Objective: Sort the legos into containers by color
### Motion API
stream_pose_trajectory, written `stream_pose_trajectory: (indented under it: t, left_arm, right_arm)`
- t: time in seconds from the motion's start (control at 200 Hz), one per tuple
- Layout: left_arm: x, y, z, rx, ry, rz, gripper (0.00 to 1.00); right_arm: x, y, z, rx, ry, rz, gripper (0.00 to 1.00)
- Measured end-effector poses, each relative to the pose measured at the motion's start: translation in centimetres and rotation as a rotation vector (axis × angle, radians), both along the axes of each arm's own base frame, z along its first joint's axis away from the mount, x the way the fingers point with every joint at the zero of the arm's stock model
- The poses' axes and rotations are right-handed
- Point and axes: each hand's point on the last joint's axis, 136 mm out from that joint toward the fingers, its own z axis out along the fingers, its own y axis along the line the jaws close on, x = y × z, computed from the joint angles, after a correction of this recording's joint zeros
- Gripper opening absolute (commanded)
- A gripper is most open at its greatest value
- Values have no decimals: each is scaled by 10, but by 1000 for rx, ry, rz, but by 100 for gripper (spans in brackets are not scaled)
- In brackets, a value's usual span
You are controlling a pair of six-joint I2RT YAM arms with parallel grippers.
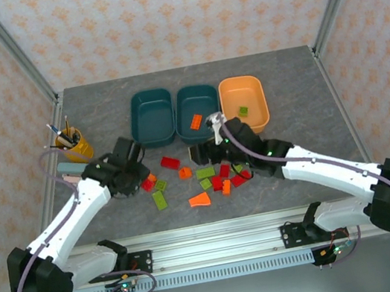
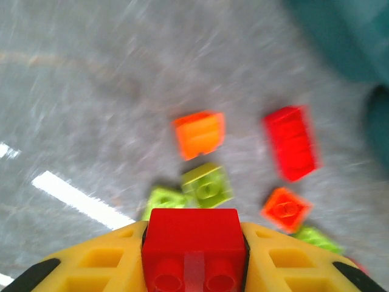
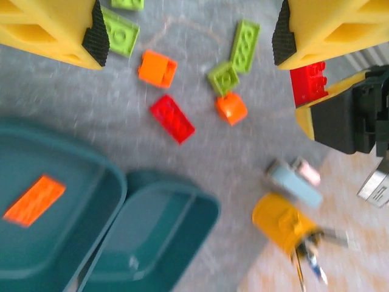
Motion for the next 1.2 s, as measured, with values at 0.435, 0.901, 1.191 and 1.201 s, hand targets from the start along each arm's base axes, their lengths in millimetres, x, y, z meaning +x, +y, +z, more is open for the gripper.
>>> stream_pose_trajectory:
  t: [0.435,0.901,1.191,1.201]
  left_arm:
    - [186,-35,19,180,14,-252,39]
    - [257,-27,-96,264,188,-345,46]
    - [257,-27,-100,264,201,-354,64]
    - [257,-27,-100,264,201,-354,65]
  right_arm:
    - [85,-53,48,251,0,-361,73]
    - [85,-76,30,235,95,-457,73]
    - [71,-98,15,156,147,-506,73]
    - [71,-99,14,152,150,-508,73]
